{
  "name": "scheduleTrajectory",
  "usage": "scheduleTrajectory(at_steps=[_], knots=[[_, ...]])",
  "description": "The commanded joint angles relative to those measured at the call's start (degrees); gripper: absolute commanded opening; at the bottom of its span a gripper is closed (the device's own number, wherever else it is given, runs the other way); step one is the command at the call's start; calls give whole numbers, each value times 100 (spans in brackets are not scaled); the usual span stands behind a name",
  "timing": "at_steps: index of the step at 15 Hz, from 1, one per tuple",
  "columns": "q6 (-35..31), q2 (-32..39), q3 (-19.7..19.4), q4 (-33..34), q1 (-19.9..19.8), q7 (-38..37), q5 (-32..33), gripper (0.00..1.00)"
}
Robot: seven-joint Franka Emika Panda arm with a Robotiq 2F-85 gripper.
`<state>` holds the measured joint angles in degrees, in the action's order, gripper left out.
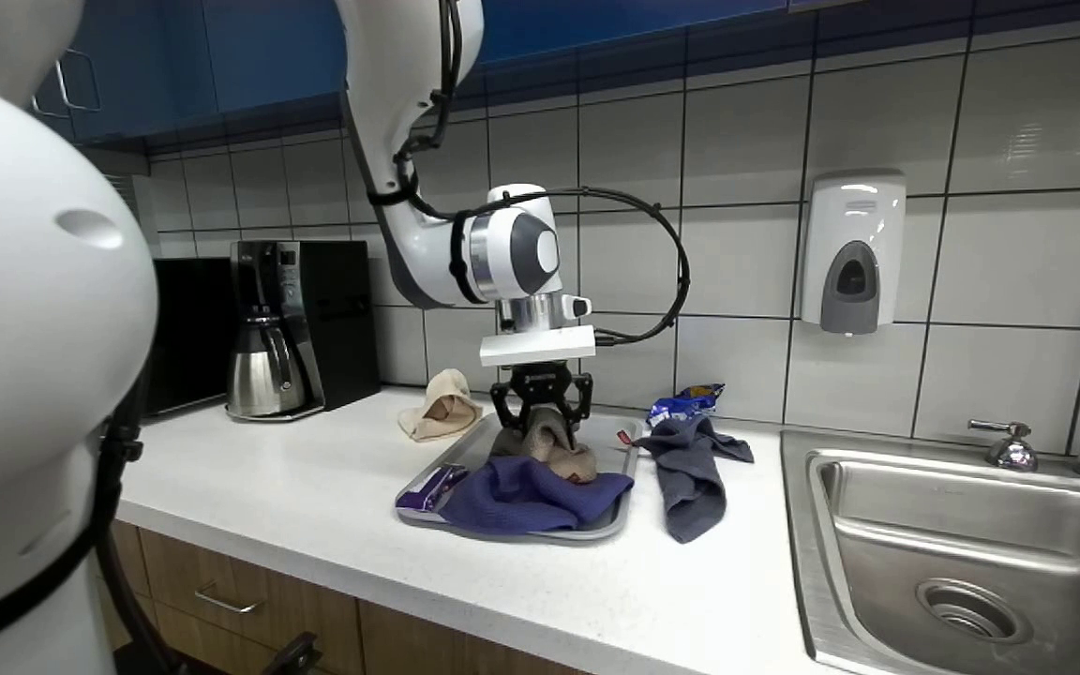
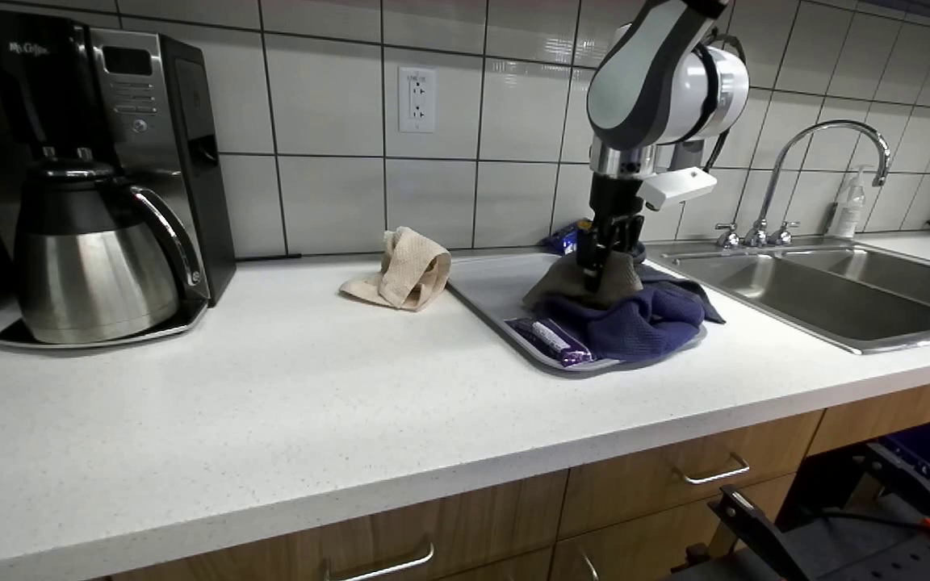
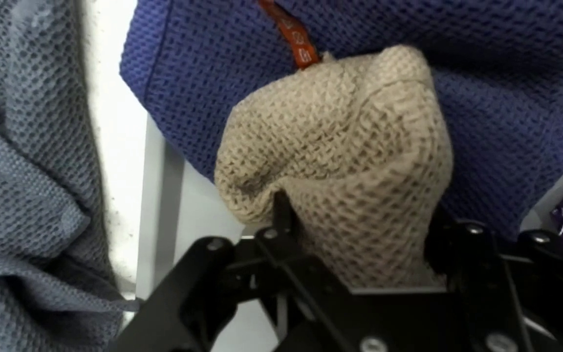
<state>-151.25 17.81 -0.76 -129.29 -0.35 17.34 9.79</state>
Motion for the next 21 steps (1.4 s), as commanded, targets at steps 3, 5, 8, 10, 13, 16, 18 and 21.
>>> scheduleTrajectory(at_steps=[3,5,8,10,13,16,18,21], knots=[[246,-726,-51,-408,-36,-233,115,100],[340,-916,-46,-477,-71,-203,26,100],[690,-1224,-64,-555,-119,-301,-146,100],[488,-929,-48,-387,-103,-180,-80,100],[577,-1054,-61,-442,-108,-208,-101,100],[577,-1054,-61,-466,-107,-224,-102,100],[577,-1054,-61,-472,-107,-227,-102,100],[567,-1043,-72,-454,-120,-214,-101,100]])
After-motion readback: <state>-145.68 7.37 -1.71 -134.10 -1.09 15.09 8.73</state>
